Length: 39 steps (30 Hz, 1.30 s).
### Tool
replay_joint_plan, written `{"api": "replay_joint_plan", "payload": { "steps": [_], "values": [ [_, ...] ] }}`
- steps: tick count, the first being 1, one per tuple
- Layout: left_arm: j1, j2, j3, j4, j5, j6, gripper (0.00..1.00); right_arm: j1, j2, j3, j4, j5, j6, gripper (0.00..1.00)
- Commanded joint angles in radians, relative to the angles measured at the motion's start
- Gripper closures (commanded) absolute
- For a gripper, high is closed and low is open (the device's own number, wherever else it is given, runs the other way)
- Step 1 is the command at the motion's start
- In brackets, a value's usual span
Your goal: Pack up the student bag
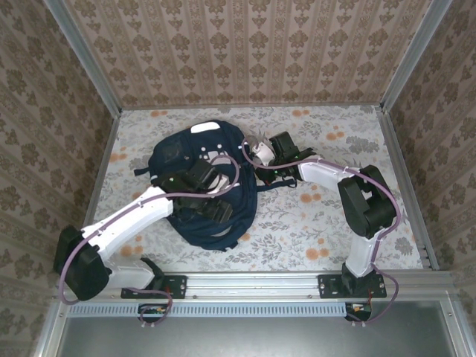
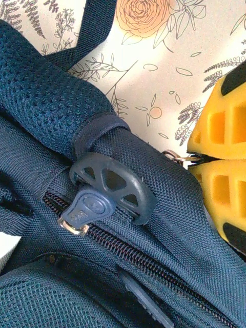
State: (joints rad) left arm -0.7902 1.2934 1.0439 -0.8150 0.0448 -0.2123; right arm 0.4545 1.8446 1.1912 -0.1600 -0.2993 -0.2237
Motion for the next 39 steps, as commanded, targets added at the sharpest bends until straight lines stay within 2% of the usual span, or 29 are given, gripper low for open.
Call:
{"api": "replay_joint_plan", "payload": {
  "steps": [1,7,11,16,21,28,32,35,38,39],
  "values": [
    [-0.017,0.074,0.091,-0.016,-0.145,0.156,0.18,-0.015,-0.055,-0.009,0.056,-0.021,0.033,1.00],
    [-0.011,0.257,0.178,-0.059,-0.253,0.212,0.15,-0.033,-0.064,-0.012,0.081,-0.049,0.063,1.00],
    [0.062,0.305,0.212,-0.039,-0.157,0.184,0.16,-0.040,-0.064,-0.021,0.093,-0.060,0.074,1.00],
    [0.110,0.300,0.204,-0.032,-0.027,0.159,0.22,-0.043,-0.068,-0.021,0.087,-0.065,0.072,1.00],
    [0.117,0.271,0.142,-0.011,0.099,0.119,0.36,-0.055,-0.072,-0.020,0.085,-0.064,0.072,1.00],
    [0.147,0.270,0.102,0.006,0.127,0.109,0.54,-0.058,-0.073,-0.031,0.104,-0.074,0.086,1.00],
    [0.181,0.275,0.122,0.015,0.158,0.106,0.76,-0.058,-0.080,-0.042,0.114,-0.078,0.093,1.00],
    [0.195,0.285,0.139,0.019,0.191,0.102,0.86,-0.057,-0.087,-0.048,0.114,-0.077,0.093,1.00],
    [0.195,0.294,0.143,0.021,0.228,0.097,1.00,-0.058,-0.094,-0.051,0.111,-0.074,0.092,1.00],
    [0.196,0.292,0.141,0.025,0.238,0.094,1.00,-0.058,-0.097,-0.051,0.110,-0.075,0.089,1.00]
  ]
}}
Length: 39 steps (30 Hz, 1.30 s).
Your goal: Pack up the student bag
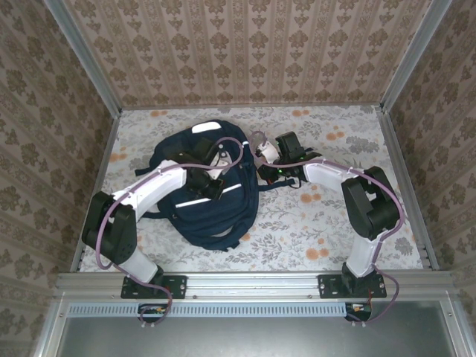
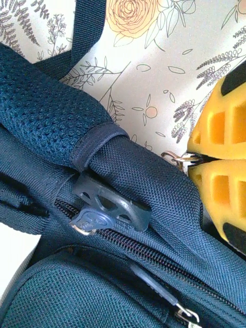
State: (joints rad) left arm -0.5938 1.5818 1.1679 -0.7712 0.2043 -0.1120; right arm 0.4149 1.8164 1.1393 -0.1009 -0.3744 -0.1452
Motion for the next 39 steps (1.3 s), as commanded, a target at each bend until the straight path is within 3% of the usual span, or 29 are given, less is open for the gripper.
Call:
{"api": "replay_joint_plan", "payload": {
  "steps": [1,14,20,25,32,39],
  "values": [
    [0.000,0.000,0.013,-0.016,0.083,-0.010,1.00,-0.017,-0.071,-0.001,0.050,-0.001,0.007,1.00],
    [0.200,-0.201,-0.011,0.104,0.229,-0.138,1.00,0.024,-0.127,-0.056,-0.047,0.081,-0.132,1.00],
    [0.224,-0.197,0.001,0.141,0.269,-0.167,1.00,0.106,-0.149,-0.069,-0.136,0.124,-0.248,1.00],
    [0.261,-0.220,0.009,0.152,0.292,-0.184,1.00,0.111,-0.213,-0.106,-0.145,0.109,-0.262,1.00],
    [0.276,-0.227,-0.011,0.170,0.310,-0.200,1.00,0.117,-0.306,-0.118,-0.195,0.054,-0.236,1.00],
    [0.273,-0.212,-0.015,0.191,0.322,-0.221,1.00,0.187,-0.360,-0.152,-0.222,0.066,-0.190,1.00]
  ]
}}
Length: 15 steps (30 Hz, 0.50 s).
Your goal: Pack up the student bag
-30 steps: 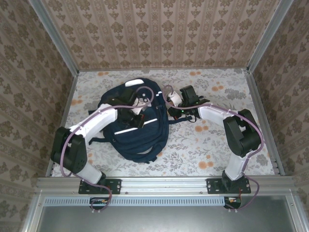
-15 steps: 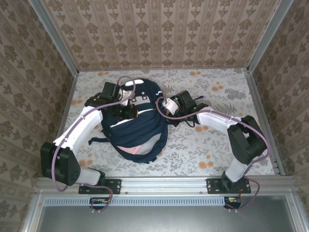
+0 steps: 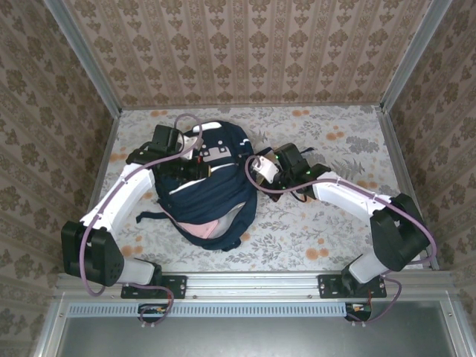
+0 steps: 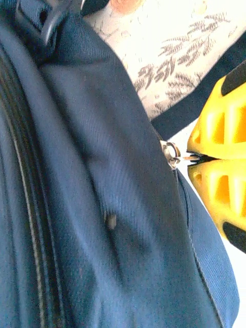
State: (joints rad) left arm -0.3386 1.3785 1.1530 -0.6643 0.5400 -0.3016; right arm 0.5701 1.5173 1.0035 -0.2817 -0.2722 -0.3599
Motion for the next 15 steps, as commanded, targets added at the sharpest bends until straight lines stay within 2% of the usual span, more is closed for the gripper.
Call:
{"api": "replay_joint_plan", "payload": {
  "steps": [1,12,15],
  "values": [
    [0.018,-0.005,0.000,0.085,-0.015,-0.034,1.00,0.040,-0.068,-0.023,-0.038,-0.031,0.034,1.00],
    [-0.018,0.056,0.037,0.093,-0.035,-0.044,1.00,0.151,-0.165,-0.103,0.035,0.003,0.215,1.00],
    [-0.032,0.083,0.061,0.095,-0.041,-0.048,1.00,0.201,-0.174,-0.108,0.015,0.025,0.223,1.00]
  ]
}}
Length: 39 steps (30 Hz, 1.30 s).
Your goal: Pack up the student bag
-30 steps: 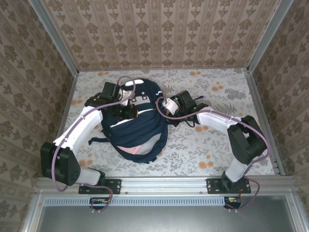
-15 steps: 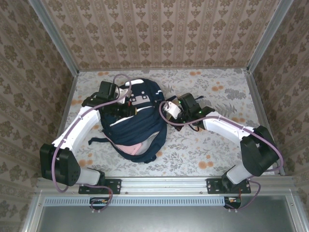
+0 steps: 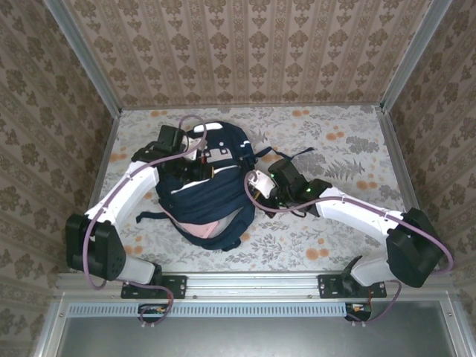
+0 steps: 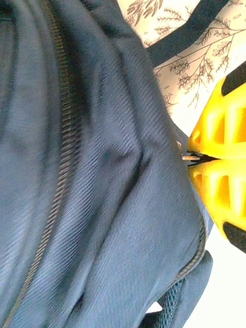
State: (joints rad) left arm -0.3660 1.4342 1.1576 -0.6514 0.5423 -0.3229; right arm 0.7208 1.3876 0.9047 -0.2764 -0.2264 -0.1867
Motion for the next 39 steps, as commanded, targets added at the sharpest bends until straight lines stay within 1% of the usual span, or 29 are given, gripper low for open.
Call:
{"api": "replay_joint_plan", "payload": {
  "steps": [1,5,10,11,12,13,19,21,26,30,33,36,39],
  "values": [
    [-0.009,0.037,0.063,0.082,-0.045,-0.028,1.00,0.065,-0.050,-0.013,0.006,-0.013,0.055,1.00],
    [-0.039,0.084,0.096,0.086,-0.048,-0.039,1.00,0.083,-0.099,-0.049,0.037,0.015,0.122,1.00],
    [-0.083,0.156,0.149,0.105,-0.045,-0.074,1.00,0.045,-0.145,-0.063,0.048,0.091,0.204,1.00],
    [-0.085,0.175,0.166,0.108,-0.043,-0.081,1.00,0.025,-0.148,-0.061,0.045,0.096,0.217,1.00],
    [-0.121,0.195,0.184,0.110,-0.041,-0.094,1.00,0.003,-0.153,-0.061,0.041,0.098,0.230,1.00],
    [-0.129,0.213,0.201,0.113,-0.039,-0.106,1.00,-0.017,-0.157,-0.061,0.040,0.102,0.239,1.00],
    [-0.160,0.344,0.353,0.139,-0.017,-0.210,1.00,-0.180,-0.160,-0.050,0.034,0.192,0.277,1.00],
    [-0.170,0.387,0.413,0.151,-0.013,-0.241,1.00,-0.200,-0.159,-0.042,0.023,0.204,0.267,1.00],
    [-0.175,0.480,0.518,0.202,-0.004,-0.328,1.00,-0.190,-0.168,-0.025,-0.028,0.127,0.254,1.00],
    [-0.173,0.521,0.536,0.260,0.001,-0.392,1.00,-0.130,-0.198,-0.043,-0.057,0.146,0.230,1.00],
    [-0.168,0.529,0.520,0.312,0.007,-0.440,1.00,-0.078,-0.203,-0.044,-0.089,0.178,0.208,1.00],
    [-0.167,0.534,0.516,0.335,0.008,-0.462,1.00,-0.023,-0.197,-0.040,-0.116,0.196,0.196,1.00],
    [-0.168,0.535,0.509,0.354,0.025,-0.468,1.00,-0.007,-0.205,-0.055,-0.108,0.185,0.203,1.00]
  ]
}}
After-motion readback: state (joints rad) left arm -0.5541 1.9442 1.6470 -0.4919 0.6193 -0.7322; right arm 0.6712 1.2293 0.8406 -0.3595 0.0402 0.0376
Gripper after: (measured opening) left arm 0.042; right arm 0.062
